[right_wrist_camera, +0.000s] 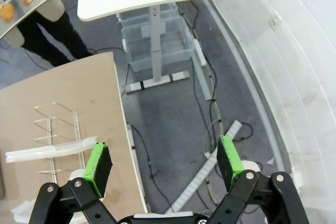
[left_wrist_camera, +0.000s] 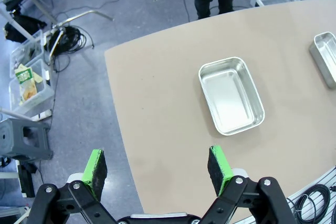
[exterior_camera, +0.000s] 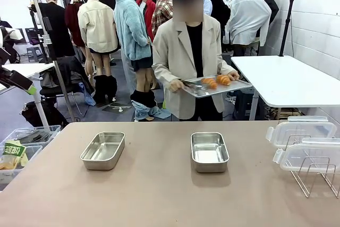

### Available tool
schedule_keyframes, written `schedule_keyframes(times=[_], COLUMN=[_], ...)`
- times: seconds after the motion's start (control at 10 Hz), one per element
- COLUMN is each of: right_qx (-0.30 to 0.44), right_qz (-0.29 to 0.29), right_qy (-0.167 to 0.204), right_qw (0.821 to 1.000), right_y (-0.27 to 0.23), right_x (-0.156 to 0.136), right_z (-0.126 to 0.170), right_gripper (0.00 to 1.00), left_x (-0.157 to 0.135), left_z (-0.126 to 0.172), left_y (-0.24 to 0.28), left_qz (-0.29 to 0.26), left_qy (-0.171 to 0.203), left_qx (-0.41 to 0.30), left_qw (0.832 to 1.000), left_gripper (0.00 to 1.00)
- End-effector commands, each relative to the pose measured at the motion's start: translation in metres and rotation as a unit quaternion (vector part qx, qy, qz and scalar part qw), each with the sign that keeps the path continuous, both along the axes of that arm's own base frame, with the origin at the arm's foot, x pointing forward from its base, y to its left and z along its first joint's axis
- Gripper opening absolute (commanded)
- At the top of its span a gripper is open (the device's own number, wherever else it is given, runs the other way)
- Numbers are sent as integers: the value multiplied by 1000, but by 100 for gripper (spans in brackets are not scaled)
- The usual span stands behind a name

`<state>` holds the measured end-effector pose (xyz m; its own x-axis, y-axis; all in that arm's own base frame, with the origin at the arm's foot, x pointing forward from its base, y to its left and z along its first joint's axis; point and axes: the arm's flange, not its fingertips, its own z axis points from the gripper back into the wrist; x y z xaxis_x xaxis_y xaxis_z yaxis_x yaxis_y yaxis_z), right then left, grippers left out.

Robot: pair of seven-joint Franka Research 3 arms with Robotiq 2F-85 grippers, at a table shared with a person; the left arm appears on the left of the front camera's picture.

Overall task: Place the bread in airtight containers.
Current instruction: Lift both Airtight Container.

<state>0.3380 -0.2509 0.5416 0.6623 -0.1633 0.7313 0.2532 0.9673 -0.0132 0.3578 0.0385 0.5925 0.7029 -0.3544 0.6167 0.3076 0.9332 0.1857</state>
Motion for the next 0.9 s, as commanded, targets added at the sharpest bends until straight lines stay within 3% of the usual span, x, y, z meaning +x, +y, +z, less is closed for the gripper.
schedule_keyframes(times=[0.0,0.8], right_qx=[2,2], right_qz=[-1,-1], right_qy=[1,1], right_qw=[1000,1000], right_y=[1,1], right_x=[0,0], right_z=[-2,-2], right_gripper=[100,100], left_x=[3,3], left_z=[0,0], left_y=[2,2], left_qz=[1,1], left_qy=[-6,-6], left_qx=[-1,-1], left_qw=[1000,1000], left_gripper=[100,100])
